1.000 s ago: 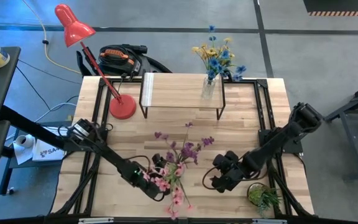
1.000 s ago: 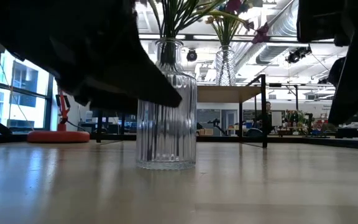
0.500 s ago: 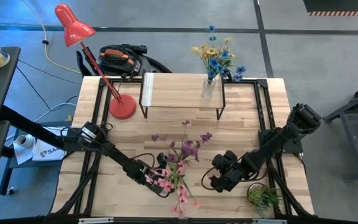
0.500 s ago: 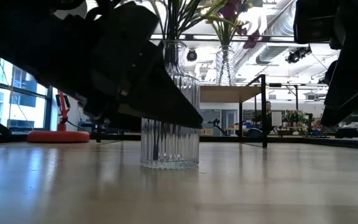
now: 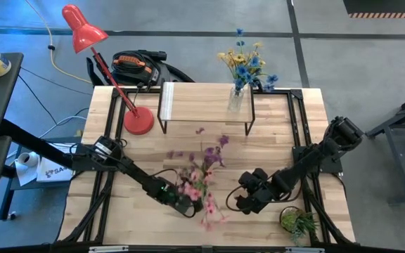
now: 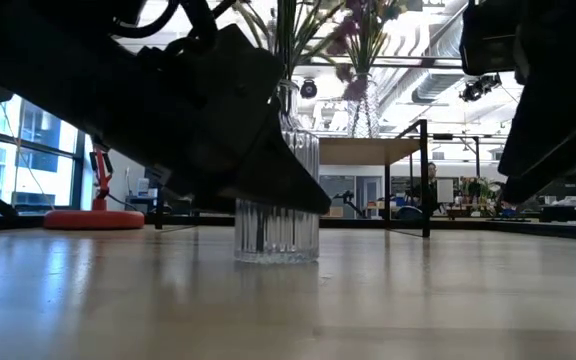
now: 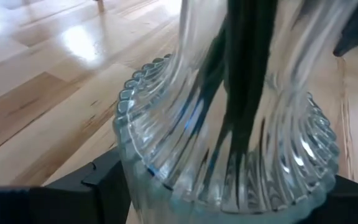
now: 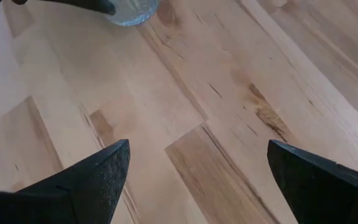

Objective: Pick and place flowers into a vace then onto a shelf
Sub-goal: Put the vase on the shelf

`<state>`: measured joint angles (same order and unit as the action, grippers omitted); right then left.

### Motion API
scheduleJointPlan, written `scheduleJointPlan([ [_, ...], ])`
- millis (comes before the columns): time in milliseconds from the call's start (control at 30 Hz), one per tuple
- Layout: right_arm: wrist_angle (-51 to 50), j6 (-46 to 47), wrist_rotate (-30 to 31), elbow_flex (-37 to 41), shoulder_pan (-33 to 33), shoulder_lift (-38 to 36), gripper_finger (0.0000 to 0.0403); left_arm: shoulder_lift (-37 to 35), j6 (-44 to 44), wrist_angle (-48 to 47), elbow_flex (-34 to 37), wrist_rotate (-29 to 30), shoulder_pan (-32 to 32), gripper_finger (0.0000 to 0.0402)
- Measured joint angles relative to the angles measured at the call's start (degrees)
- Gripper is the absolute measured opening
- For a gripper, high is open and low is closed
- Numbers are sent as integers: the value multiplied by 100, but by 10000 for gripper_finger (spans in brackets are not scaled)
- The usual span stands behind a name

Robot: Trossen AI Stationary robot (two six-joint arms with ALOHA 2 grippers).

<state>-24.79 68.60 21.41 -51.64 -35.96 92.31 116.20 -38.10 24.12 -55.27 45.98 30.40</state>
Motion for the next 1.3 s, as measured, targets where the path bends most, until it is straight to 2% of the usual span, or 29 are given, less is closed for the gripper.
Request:
scheduleJointPlan([
  [233,-54,-14,22,0,8,-2,369,-63,175,-102,4,87,34,338],
  [367,-148,-47,78,0,8,-2,369,-143,185,-161,2,77,55,314],
  [633,-201,-46,141,0,8,-4,369,-523,89,-573,4,177,127,313],
  [833,-215,-46,174,0,8,-4,369,-1203,-270,-1670,11,354,121,327],
  [1000,-228,-46,255,0,8,-4,369,-1879,-260,-2230,9,443,105,313],
  [1100,-226,-43,357,0,8,-4,369,-2337,-243,-2686,7,801,56,313],
  [1300,-185,-26,524,0,8,-4,369,-3164,115,-3202,6,1098,-391,319],
])
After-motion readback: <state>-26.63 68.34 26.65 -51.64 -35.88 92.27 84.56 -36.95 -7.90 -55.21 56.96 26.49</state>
